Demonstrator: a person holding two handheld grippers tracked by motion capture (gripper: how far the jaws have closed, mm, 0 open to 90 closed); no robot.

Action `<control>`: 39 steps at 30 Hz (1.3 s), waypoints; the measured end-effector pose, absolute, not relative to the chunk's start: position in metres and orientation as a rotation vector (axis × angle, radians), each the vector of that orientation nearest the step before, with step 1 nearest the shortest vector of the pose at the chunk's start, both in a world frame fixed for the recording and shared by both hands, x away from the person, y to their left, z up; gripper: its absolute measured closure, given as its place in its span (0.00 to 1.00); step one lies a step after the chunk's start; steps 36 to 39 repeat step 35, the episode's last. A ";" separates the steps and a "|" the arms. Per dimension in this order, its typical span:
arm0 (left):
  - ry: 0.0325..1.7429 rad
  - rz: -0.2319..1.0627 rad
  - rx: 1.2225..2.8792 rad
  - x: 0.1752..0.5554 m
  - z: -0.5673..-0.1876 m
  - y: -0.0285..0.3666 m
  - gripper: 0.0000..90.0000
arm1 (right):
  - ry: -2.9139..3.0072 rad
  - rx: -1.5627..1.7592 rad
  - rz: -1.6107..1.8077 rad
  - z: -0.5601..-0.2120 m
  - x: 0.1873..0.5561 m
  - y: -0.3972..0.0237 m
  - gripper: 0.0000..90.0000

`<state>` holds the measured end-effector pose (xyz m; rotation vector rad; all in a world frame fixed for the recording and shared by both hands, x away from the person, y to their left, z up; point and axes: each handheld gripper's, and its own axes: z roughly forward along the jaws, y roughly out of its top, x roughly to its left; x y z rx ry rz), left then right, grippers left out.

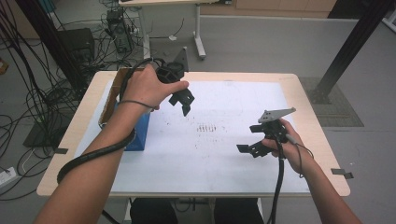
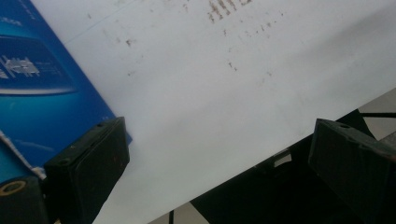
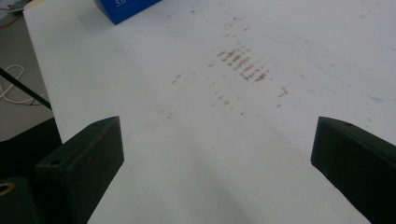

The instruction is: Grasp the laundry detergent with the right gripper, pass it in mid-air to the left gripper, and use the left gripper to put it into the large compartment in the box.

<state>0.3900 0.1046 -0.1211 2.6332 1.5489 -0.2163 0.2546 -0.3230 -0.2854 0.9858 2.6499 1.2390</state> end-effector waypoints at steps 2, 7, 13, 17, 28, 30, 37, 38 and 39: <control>1.537 -0.229 2.645 0.390 -0.128 0.101 0.06 | 2.647 0.998 1.228 -0.284 0.256 -0.326 0.03; 1.523 -0.259 2.663 0.389 -0.141 0.095 0.06 | 2.652 1.018 1.178 -0.280 0.259 -0.329 0.03; 1.504 -0.286 2.685 0.385 -0.156 0.088 0.06 | 2.657 1.059 1.118 -0.277 0.265 -0.334 0.03; 1.485 -0.304 2.692 0.382 -0.166 0.083 0.06 | 2.650 1.079 1.088 -0.276 0.269 -0.337 0.03; 1.482 -0.330 2.697 0.380 -0.180 0.079 0.06 | 2.651 1.065 1.067 -0.268 0.270 -0.335 0.03; 1.479 -0.330 2.697 0.380 -0.181 0.079 0.06 | 2.652 1.067 1.060 -0.267 0.269 -0.334 0.03; 1.478 -0.333 2.694 0.380 -0.181 0.080 0.06 | 2.657 1.062 1.058 -0.266 0.269 -0.332 0.03; 1.478 -0.333 2.694 0.380 -0.181 0.080 0.06 | 2.657 1.062 1.058 -0.266 0.269 -0.332 0.03; 1.478 -0.333 2.694 0.380 -0.181 0.080 0.06 | 2.657 1.062 1.058 -0.266 0.269 -0.332 0.03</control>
